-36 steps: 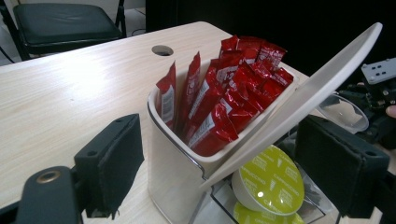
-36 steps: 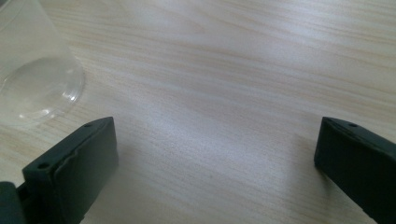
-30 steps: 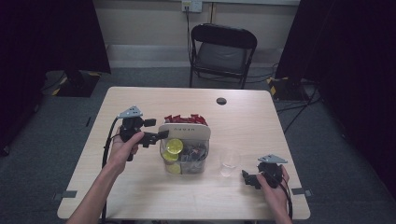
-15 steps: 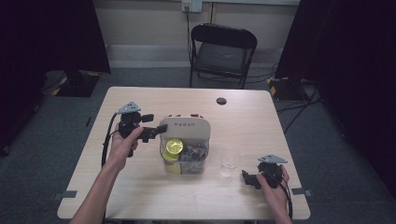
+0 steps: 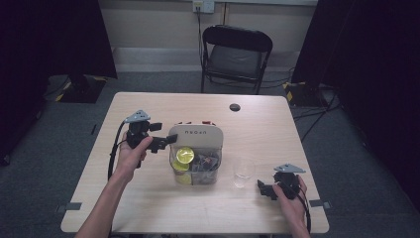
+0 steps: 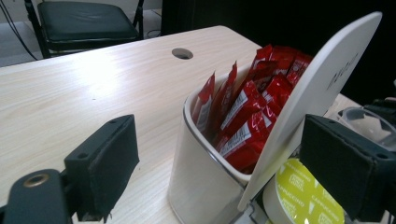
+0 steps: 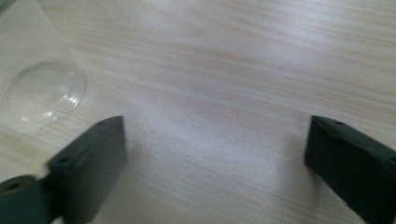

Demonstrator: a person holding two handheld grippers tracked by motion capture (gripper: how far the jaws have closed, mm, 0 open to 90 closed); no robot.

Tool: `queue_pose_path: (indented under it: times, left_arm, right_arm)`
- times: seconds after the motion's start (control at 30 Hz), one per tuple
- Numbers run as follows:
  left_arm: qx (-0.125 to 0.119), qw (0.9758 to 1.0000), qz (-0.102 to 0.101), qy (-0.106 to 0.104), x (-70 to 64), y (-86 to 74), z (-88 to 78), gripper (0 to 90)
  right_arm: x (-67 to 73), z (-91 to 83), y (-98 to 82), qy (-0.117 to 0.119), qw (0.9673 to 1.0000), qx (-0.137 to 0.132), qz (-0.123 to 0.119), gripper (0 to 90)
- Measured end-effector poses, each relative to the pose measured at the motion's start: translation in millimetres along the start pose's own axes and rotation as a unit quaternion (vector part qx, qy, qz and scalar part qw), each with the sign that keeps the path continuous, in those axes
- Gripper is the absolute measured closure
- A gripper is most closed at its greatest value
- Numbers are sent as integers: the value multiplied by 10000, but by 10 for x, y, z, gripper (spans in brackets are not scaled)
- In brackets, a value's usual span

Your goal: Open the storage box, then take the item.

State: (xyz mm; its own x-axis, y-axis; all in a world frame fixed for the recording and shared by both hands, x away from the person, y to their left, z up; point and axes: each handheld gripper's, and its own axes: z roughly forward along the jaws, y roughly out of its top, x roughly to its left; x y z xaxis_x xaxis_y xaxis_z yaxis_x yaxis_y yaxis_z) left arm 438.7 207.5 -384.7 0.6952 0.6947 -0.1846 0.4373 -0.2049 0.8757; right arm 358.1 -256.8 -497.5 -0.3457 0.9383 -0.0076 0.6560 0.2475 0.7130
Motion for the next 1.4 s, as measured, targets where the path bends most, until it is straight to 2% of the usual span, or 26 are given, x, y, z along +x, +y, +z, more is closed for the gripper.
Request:
queue_pose_path:
  times: [0.03, 0.07, 0.3, 0.37, 0.53, 0.63, 0.77, 0.87, 0.93, 1.0, 1.03, 1.17, 1.23, 1.27, 1.33, 1.4]
  left_arm:
    - [3, 10000, 18, -39, 15, -5, 1, 130]
    - [-79, 9998, -138, -111, 35, -4, -9, 128]
    - [-130, 9998, -78, -99, 37, 14, -16, 122]
    - [-96, 9998, -96, -115, 41, 11, -12, 122]
    - [-119, 9997, -135, -134, 39, 14, -3, 115]
    - [-101, 9998, -152, -118, 34, 17, -4, 115]
    - [-70, 9999, -80, -58, 18, 35, -10, 119]
    - [-106, 9998, -148, -125, 8, 45, -4, 128]
    - [-92, 9998, -118, -101, 1, 51, 1, 132]
    - [-108, 9997, -133, -173, -9, 48, 30, 131]
    - [-52, 9998, -99, -135, -9, 50, 32, 131]
    - [-70, 9998, -101, -173, -15, 46, 51, 130]
    - [-45, 9998, -73, -152, -17, 46, 46, 130]
    - [-45, 9998, -73, -152, -17, 46, 46, 130]
    - [-47, 9998, -72, -158, -15, 46, 48, 130]
    - [-57, 9998, -100, -170, -15, 45, 50, 130]
  right_arm:
    - [-4, -10, 6, -10, 10000, -1, 2, 170]
    - [-8, -31, 12, -7, 10000, 8, -20, 150]
    - [6, -108, 76, 53, 9999, -95, -49, 154]
    - [7, -144, 126, 145, 9997, -211, -52, 203]
    - [2, -214, 205, 230, 9990, -387, -53, 237]
    - [0, -261, 242, 318, 9986, -428, 30, 248]
    - [4, -380, 318, 419, 9973, -598, -1, 283]
    - [0, -427, 347, 484, 9969, -615, -26, 300]
    - [-1, -475, 376, 525, 9964, -658, -36, 311]
    - [2, -563, 441, 659, 9951, -734, -61, 322]
    - [6, -588, 463, 711, 9945, -763, -75, 328]
    - [59, -628, 538, 851, 9927, -841, -124, 338]
    - [154, -663, 617, 919, 9904, -1000, -253, 359]
    - [154, -663, 617, 919, 9904, -1000, -253, 359]
    - [265, -685, 724, 1070, 9876, -1082, -399, 363]
    - [326, -685, 781, 1208, 9850, -1154, -418, 371]
